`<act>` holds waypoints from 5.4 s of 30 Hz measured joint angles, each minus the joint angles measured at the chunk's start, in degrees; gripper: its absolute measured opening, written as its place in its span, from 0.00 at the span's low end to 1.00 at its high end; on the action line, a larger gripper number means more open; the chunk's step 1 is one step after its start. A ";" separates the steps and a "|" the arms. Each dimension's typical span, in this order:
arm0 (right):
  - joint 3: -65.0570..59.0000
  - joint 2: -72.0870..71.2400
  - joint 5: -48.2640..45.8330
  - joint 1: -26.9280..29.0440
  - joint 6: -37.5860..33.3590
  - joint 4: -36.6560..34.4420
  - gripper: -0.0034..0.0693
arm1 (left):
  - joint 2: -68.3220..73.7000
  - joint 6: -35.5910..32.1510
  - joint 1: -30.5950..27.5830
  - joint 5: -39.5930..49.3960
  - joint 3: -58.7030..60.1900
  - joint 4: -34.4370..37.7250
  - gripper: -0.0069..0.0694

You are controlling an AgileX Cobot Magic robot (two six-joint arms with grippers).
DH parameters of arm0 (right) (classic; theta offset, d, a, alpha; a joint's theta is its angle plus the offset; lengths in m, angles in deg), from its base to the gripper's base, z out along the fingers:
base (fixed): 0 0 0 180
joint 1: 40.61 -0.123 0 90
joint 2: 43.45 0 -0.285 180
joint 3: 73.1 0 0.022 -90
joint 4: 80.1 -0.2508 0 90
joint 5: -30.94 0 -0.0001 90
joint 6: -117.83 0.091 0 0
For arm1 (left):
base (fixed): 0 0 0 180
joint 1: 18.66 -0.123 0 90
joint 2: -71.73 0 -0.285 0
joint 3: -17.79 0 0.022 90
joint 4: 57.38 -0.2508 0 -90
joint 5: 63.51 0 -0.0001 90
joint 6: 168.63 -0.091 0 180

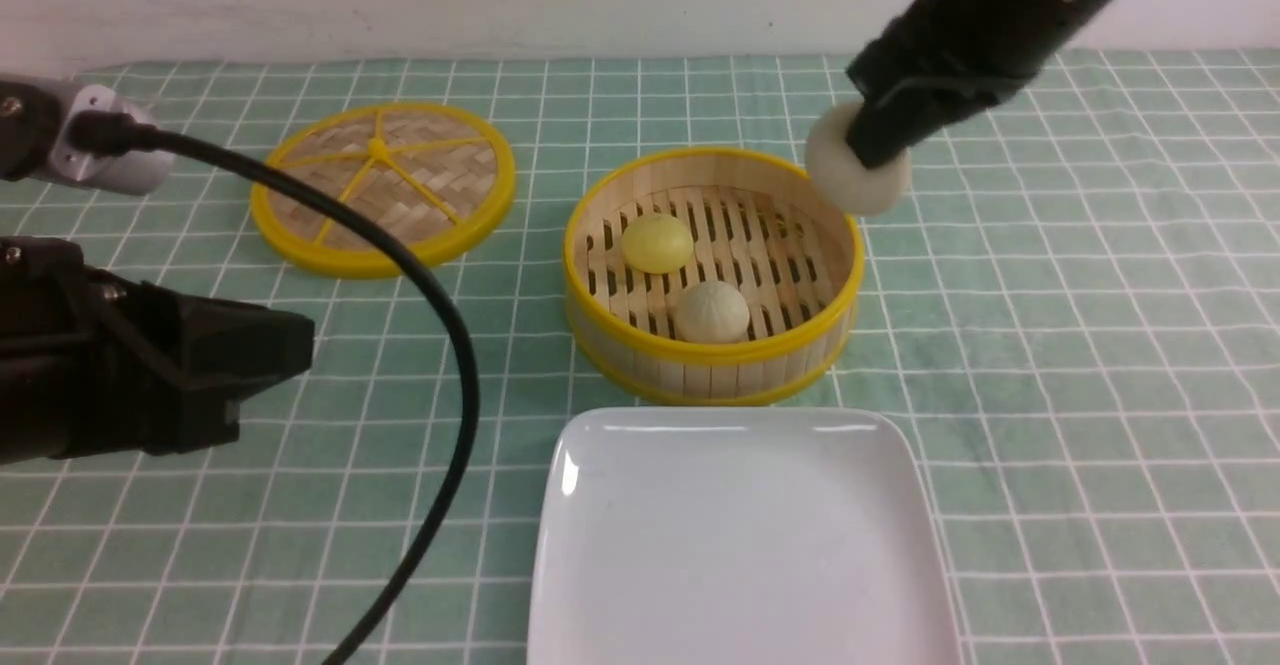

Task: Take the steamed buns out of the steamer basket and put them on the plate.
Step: Use the right arm to put the steamed stuffed bun into the plate, then use the left arm to grab the steamed stuffed bun that is closest to it, then use the left arm to put the steamed stuffed bun into the plate

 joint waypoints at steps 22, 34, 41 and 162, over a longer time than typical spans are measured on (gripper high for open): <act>-32.44 1.83 18.29 -0.25 -25.17 -9.74 0.08 | 0.00 0.05 0.00 -0.87 0.00 0.00 0.41; -32.39 6.79 19.43 -0.31 -26.40 -9.91 0.09 | 0.06 0.05 0.00 -0.87 0.00 0.00 0.41; -32.39 5.94 19.79 -0.36 -26.45 -9.57 0.44 | 0.13 0.05 0.00 1.40 -0.23 0.27 0.41; -30.12 -39.44 9.88 -0.36 -21.20 -7.93 0.73 | 52.22 38.80 35.43 21.79 -63.32 -38.79 0.13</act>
